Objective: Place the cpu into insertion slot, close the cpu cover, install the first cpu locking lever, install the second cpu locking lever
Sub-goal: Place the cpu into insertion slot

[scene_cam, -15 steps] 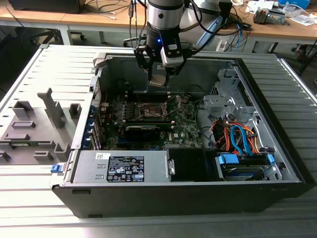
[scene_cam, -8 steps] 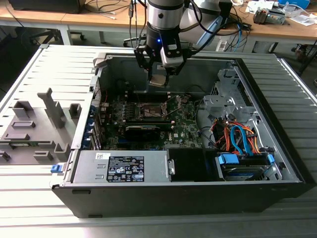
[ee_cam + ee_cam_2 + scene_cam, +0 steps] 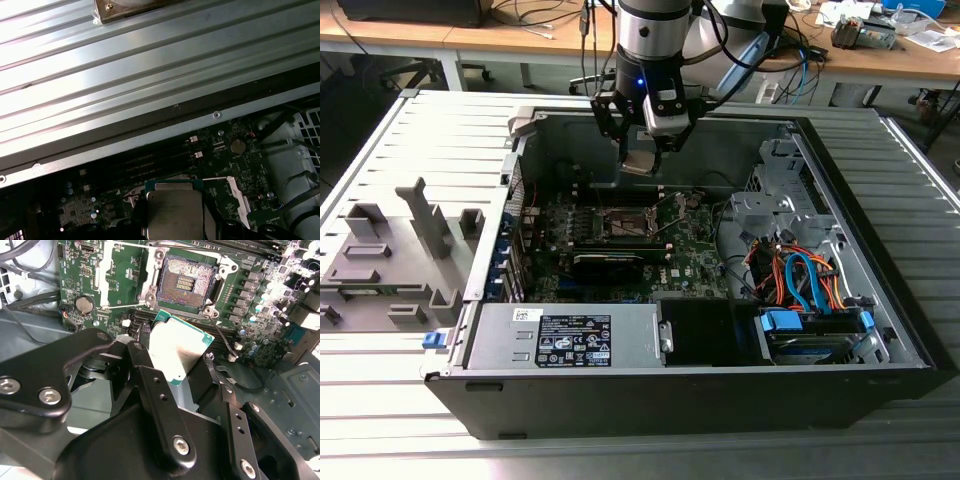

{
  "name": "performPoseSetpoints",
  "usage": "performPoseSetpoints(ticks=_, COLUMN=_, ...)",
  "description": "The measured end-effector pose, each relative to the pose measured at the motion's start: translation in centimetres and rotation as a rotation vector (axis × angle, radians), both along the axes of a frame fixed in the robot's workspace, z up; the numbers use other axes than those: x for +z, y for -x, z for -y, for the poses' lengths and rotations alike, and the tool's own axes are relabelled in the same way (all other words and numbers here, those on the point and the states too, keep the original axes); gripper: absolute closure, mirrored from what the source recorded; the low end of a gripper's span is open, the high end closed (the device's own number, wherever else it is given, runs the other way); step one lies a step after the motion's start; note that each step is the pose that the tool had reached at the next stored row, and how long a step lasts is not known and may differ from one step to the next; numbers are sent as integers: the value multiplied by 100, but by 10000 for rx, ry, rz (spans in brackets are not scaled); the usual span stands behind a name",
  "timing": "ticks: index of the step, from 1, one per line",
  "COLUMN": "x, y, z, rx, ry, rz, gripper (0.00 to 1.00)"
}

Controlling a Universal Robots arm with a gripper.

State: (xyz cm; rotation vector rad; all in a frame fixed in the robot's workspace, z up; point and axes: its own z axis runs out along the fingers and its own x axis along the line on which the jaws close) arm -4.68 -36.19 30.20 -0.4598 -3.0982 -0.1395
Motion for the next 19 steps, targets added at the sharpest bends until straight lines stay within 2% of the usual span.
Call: performPoseSetpoints(ticks=19, x=0, y=0, z=0, rx=-212, ry=0, rz=0, gripper=46)
